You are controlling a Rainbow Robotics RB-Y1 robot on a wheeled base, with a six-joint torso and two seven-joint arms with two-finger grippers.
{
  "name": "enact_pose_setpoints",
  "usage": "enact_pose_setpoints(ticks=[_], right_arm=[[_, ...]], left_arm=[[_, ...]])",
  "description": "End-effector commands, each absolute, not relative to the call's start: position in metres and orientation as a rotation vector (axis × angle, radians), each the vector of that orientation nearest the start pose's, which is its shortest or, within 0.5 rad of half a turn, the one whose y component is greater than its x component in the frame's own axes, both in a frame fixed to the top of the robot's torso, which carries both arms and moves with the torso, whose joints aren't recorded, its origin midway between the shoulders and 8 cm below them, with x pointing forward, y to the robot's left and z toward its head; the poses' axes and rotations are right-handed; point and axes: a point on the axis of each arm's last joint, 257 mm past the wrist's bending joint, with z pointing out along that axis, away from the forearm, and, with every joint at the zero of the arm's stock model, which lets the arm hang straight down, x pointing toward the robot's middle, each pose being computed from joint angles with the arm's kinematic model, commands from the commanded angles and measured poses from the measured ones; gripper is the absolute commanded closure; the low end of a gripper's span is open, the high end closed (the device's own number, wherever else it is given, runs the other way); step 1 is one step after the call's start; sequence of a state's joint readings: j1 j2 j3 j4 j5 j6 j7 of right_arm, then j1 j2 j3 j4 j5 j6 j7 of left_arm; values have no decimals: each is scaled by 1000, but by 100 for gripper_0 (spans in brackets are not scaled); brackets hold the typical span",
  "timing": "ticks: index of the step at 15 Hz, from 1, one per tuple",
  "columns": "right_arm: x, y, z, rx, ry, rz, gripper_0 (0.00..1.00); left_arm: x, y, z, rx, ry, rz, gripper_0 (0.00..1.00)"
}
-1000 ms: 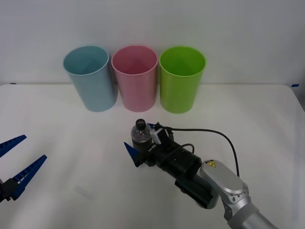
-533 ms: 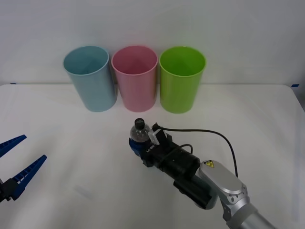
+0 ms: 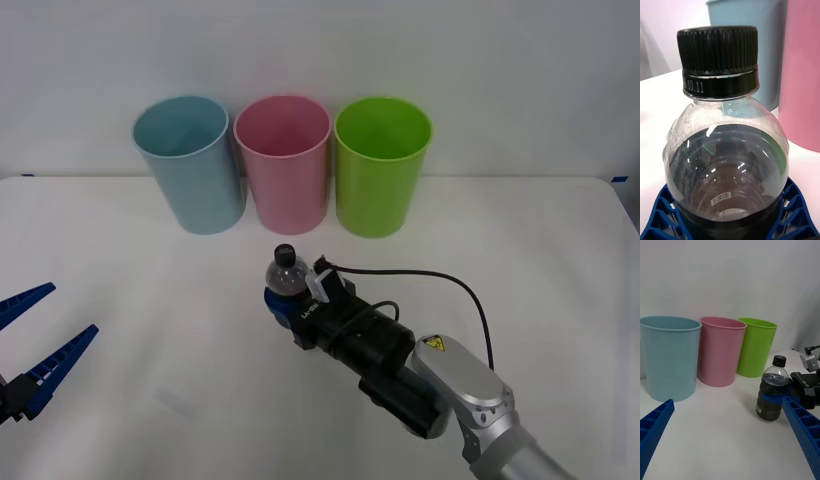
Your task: Grasp the object on the table and drop it into the matching bin: aluminum can to the light blue bin, PET bottle to the pink bin.
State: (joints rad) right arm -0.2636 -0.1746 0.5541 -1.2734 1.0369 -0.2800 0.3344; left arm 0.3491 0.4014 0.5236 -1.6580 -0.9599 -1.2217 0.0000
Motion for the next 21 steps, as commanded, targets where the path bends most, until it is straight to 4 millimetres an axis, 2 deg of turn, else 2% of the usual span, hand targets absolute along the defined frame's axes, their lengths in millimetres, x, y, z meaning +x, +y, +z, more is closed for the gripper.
enact_pose_setpoints(ticks=[1, 4, 7, 13, 17, 21], right_arm=[[482, 67, -263, -726, 1509, 592, 100], [480, 66, -244, -723, 1472, 599, 100], [479, 63, -217, -720, 1422, 602, 100], [465, 50, -151, -666, 1360, 737, 100], [455, 25, -103, -643, 1328, 815, 100], [451, 10, -65, -604, 1310, 883, 100]], left_arm=[[342, 330, -169, 465, 1441, -567, 0], [342, 330, -169, 465, 1441, -567, 0], [342, 330, -169, 465, 1441, -567, 0], [342, 330, -169, 465, 1441, -567, 0], [342, 330, -169, 465, 1441, -567, 0], [342, 330, -169, 465, 1441, -567, 0]])
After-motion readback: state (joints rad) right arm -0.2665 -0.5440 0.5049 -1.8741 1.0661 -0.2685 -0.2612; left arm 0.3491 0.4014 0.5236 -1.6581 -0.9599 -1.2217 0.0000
